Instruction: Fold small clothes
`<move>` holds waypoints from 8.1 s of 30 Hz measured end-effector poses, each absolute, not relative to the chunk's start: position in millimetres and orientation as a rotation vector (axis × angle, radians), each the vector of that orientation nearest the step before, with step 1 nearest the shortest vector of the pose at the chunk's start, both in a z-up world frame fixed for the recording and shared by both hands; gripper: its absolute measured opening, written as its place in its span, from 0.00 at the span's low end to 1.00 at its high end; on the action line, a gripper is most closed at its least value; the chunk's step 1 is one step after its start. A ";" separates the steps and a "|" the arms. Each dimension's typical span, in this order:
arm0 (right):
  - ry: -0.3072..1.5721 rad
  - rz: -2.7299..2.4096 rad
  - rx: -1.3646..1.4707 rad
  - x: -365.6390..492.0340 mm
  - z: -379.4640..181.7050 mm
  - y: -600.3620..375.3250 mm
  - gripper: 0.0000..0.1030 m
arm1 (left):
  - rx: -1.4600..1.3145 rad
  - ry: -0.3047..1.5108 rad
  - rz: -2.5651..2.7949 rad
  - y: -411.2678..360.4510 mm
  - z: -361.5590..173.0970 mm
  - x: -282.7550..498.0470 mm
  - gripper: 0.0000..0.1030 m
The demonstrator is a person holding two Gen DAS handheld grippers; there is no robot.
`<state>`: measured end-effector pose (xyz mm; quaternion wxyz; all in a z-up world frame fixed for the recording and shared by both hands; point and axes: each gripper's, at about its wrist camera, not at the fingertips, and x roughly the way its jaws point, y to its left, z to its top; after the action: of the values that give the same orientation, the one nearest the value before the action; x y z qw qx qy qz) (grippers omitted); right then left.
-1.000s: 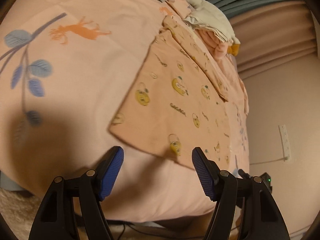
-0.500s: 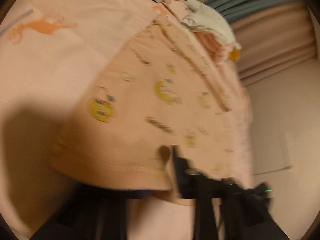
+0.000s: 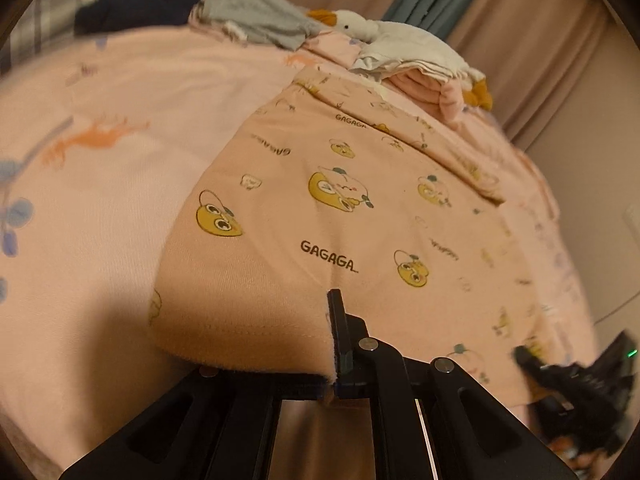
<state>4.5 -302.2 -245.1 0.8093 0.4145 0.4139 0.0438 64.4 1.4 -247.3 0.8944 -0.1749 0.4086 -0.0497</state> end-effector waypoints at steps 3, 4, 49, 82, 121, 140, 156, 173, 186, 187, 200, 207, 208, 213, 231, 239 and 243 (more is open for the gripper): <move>0.877 0.092 0.868 3.5 -245.5 -302.6 0.00 | -0.256 0.812 -0.041 -13.3 -245.6 60.5 0.08; 0.870 0.087 0.851 3.3 -244.9 -301.8 0.00 | -0.233 0.805 -0.023 -16.6 -245.5 60.2 0.08; 0.673 0.286 0.974 100.6 -154.3 -327.7 0.04 | -0.617 0.796 -0.223 24.8 -143.1 190.0 0.04; 0.981 0.241 0.400 273.4 -178.3 -324.1 0.12 | -0.036 1.110 -0.229 -25.1 -208.4 325.7 0.33; 0.961 0.134 1.227 228.8 -246.3 -325.7 0.78 | -1.017 0.946 -0.267 14.1 -246.7 290.5 0.70; 0.826 0.209 1.058 242.2 -210.7 -325.1 0.09 | -0.738 0.811 -0.170 18.9 -196.8 272.0 0.15; 0.849 -0.005 0.874 48.3 -232.9 -346.0 0.08 | -0.757 0.876 -0.035 92.2 -235.2 118.6 0.23; 0.790 0.288 0.711 121.1 -176.0 -383.9 0.55 | -0.737 0.919 -0.034 76.5 -222.8 117.4 0.45; 0.952 0.352 0.689 114.9 -225.2 -381.4 0.23 | -0.429 0.887 0.099 36.1 -225.7 116.5 0.50; 0.929 0.341 0.682 112.3 -225.4 -380.8 0.16 | -0.435 0.885 0.103 35.6 -225.6 117.1 0.52; 0.739 0.216 0.981 79.9 -227.8 -447.8 0.06 | -0.606 0.887 0.091 53.0 -224.0 112.5 0.52; 0.713 0.326 0.835 77.2 -202.9 -416.5 0.17 | -0.386 0.803 0.067 17.3 -203.8 102.6 0.50; 0.711 0.346 0.788 77.5 -195.3 -406.6 0.22 | -0.334 0.775 0.037 6.6 -199.7 99.5 0.43; 0.746 0.429 0.579 84.5 -180.0 -348.2 0.32 | -0.197 0.797 -0.037 -22.7 -205.3 106.3 0.32; 0.902 0.235 0.643 87.3 -227.9 -367.5 0.00 | -0.358 0.904 0.138 45.9 -226.7 97.9 0.41; 0.877 0.226 0.683 77.8 -231.1 -369.6 0.00 | -0.723 0.973 -0.204 66.6 -225.6 66.7 0.42; 0.859 0.234 0.750 75.6 -236.4 -374.5 0.00 | -0.887 1.019 -0.381 57.8 -242.7 69.0 0.46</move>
<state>75.6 -374.5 -236.4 0.8354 0.3542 0.4054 0.1105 69.0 57.8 -242.7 0.7635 -0.4081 0.4687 -0.1754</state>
